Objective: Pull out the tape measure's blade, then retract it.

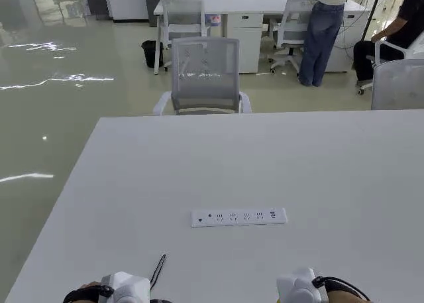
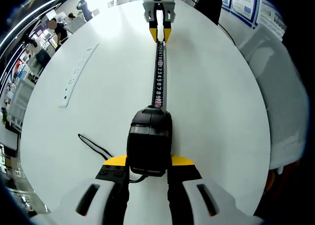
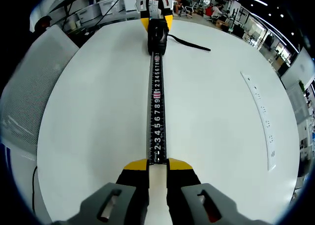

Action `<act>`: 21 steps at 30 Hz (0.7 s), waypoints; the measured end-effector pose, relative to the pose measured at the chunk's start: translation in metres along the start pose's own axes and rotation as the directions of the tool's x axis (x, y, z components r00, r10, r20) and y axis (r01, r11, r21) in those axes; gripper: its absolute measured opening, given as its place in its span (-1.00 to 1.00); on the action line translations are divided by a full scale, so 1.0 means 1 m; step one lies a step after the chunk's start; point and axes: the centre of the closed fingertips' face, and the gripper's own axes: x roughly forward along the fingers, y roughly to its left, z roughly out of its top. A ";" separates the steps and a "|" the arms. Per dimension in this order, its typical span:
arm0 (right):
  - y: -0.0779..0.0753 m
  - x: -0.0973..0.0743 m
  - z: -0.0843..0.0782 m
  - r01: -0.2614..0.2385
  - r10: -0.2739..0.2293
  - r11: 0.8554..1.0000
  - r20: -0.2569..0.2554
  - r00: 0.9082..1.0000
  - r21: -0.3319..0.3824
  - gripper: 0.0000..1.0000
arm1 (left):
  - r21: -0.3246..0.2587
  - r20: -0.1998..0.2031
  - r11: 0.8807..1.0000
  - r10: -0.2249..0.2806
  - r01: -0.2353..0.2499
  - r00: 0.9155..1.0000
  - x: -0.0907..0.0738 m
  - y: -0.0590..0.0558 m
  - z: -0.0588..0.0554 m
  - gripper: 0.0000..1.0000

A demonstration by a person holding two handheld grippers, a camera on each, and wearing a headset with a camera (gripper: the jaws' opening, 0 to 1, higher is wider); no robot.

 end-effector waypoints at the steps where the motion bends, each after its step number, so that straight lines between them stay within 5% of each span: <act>1: 0.000 0.000 -0.002 -0.001 0.001 1.000 -0.002 1.000 0.004 -0.79 | 0.000 0.000 1.000 0.000 0.000 1.000 0.000 0.000 0.000 -0.50; 21: 0.000 -0.001 -0.004 0.018 -0.019 1.000 -0.037 0.999 -0.018 -0.77 | 0.009 -0.043 1.000 -0.004 0.005 0.999 0.003 -0.001 0.002 -0.49</act>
